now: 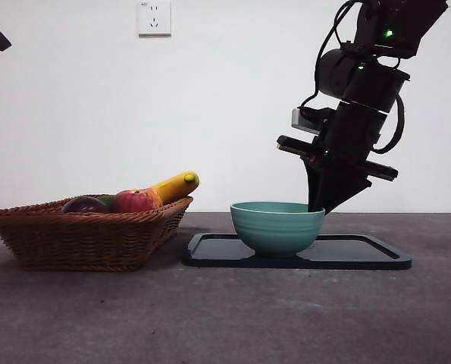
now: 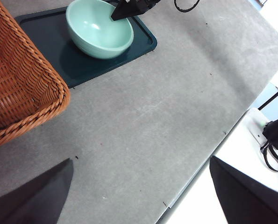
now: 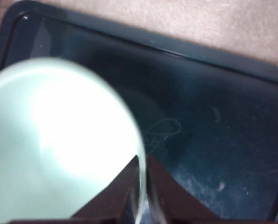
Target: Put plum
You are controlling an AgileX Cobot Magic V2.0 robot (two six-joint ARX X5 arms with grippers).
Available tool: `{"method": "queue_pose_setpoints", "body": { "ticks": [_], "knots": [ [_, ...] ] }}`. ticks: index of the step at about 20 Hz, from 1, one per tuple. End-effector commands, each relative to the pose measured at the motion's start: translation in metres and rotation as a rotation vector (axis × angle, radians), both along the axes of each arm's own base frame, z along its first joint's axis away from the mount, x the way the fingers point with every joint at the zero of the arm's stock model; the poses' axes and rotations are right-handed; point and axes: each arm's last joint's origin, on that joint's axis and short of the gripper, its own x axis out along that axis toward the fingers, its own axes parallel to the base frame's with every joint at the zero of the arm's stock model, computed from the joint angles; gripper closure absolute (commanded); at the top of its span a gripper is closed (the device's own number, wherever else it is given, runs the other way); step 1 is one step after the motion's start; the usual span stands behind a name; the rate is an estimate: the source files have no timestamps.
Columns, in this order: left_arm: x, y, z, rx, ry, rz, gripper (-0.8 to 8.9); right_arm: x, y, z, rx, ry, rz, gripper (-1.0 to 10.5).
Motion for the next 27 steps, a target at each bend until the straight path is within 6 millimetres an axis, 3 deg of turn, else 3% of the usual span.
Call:
{"method": "queue_pose_setpoints", "body": {
  "ticks": [1,5,9,14,18,21,24,27],
  "knots": [
    [0.001,-0.001,0.005,-0.002,-0.032,-0.019,3.5,0.006,0.005,0.002,0.004,-0.024,0.014,9.4],
    [0.001,-0.001,0.005,-0.002,-0.033,-0.019,3.5,0.004,0.004,0.031,0.024,-0.087,0.013,9.4],
    [0.001,-0.001,0.005,-0.002,-0.033,-0.019,3.5,-0.01,-0.001,0.079,0.035,-0.15,0.028,9.4],
    [0.001,-0.001,0.005,-0.002,-0.033,-0.019,3.5,-0.052,-0.013,0.139,0.047,-0.23,0.058,9.4],
    [0.001,-0.001,0.005,-0.001,-0.035,-0.021,3.5,-0.099,-0.023,0.173,0.048,-0.257,0.086,9.4],
    [0.001,-0.001,0.005,0.0,-0.034,-0.021,3.5,-0.131,-0.026,0.174,0.057,-0.272,0.117,9.4],
    [0.001,-0.001,0.005,0.0,-0.034,-0.021,3.5,-0.156,-0.025,0.149,0.056,-0.24,0.152,9.4],
    [0.001,-0.001,0.005,0.0,-0.034,-0.021,3.5,-0.167,-0.019,0.118,0.056,-0.185,0.172,9.4]
  ]
}}
